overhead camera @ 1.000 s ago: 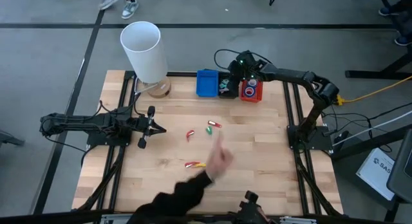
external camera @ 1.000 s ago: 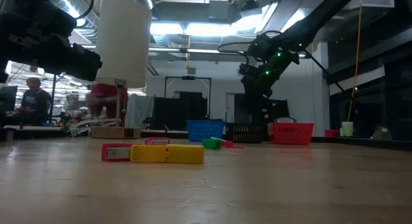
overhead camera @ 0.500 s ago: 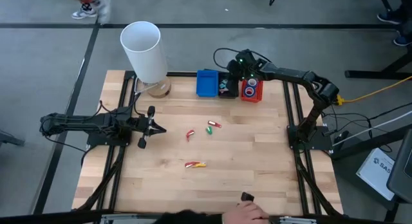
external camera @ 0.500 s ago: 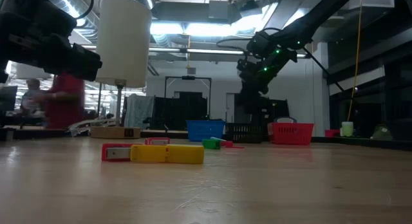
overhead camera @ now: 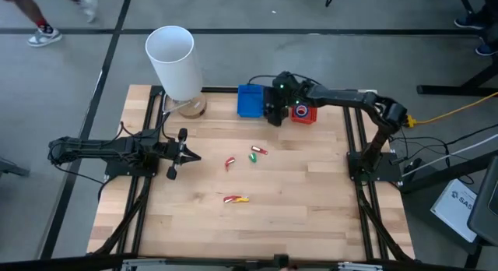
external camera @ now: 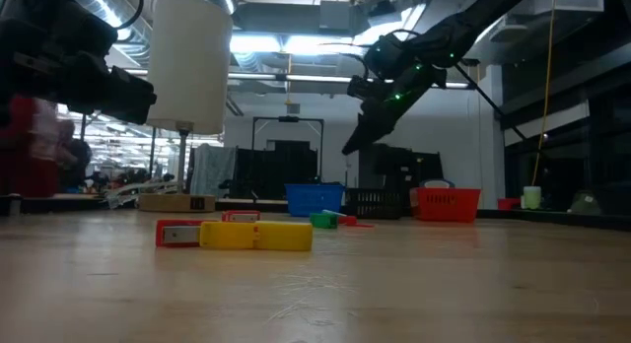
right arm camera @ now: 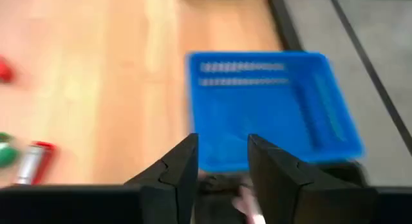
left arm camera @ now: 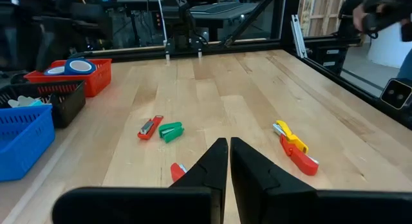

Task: Pick and place Stapler, Stapler remover, tape
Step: Put the bottom left red stapler into the blue bin

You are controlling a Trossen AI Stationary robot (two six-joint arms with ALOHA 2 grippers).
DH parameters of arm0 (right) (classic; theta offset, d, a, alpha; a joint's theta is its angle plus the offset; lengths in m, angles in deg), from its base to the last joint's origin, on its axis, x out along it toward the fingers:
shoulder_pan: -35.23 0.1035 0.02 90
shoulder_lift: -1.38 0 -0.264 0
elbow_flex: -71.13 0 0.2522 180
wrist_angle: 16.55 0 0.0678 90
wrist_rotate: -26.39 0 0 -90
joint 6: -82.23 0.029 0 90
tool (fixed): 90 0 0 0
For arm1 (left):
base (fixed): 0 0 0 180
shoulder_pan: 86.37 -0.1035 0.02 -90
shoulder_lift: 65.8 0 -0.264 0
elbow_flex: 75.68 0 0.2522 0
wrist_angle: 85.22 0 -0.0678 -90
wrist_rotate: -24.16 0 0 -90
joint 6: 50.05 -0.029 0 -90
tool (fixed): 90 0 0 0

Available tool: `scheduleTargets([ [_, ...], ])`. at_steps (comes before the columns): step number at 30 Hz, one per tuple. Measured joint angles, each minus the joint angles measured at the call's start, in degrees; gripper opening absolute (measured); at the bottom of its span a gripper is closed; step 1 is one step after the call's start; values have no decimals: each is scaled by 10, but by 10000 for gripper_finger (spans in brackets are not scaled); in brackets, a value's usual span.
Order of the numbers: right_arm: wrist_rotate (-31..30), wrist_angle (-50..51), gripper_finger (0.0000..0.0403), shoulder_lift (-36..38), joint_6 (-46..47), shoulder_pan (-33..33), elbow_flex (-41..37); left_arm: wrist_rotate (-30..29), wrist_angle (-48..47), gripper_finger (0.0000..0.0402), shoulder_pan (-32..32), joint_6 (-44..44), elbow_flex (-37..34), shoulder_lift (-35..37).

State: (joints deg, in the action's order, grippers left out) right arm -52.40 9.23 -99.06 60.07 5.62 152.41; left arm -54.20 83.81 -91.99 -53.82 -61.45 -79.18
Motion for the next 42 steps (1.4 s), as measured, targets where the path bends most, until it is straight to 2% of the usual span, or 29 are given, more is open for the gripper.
scheduleTargets([
  [5, 3, -6, 136, 0, -2, 46, 0, 0, 0, 16, 0, 0, 0, 0],
  [9, 51, -12, 136, 0, -6, 80, 0, 0, 0, 15, 0, 0, 0, 0],
  [15, 85, -64, 136, 0, -50, 154, 0, 0, 0, 16, 0, 0, 0, 0],
  [19, 69, -102, 136, -18, -53, 193, 15, 0, 0, 16, 0, 0, 0, 0],
  [26, 16, -7, 136, -73, -48, 245, 136, 0, 0, 15, 0, 0, 0, 0],
  [30, 12, 26, 136, -96, 26, 281, 191, 0, 0, 15, 0, 0, 0, 0],
  [34, 12, 26, 136, -116, 99, 323, 209, 0, 0, 15, 0, 0, 0, 0],
  [42, 15, 26, 136, -142, 146, 392, 210, 0, 0, 16, 0, 0, 0, 0],
])
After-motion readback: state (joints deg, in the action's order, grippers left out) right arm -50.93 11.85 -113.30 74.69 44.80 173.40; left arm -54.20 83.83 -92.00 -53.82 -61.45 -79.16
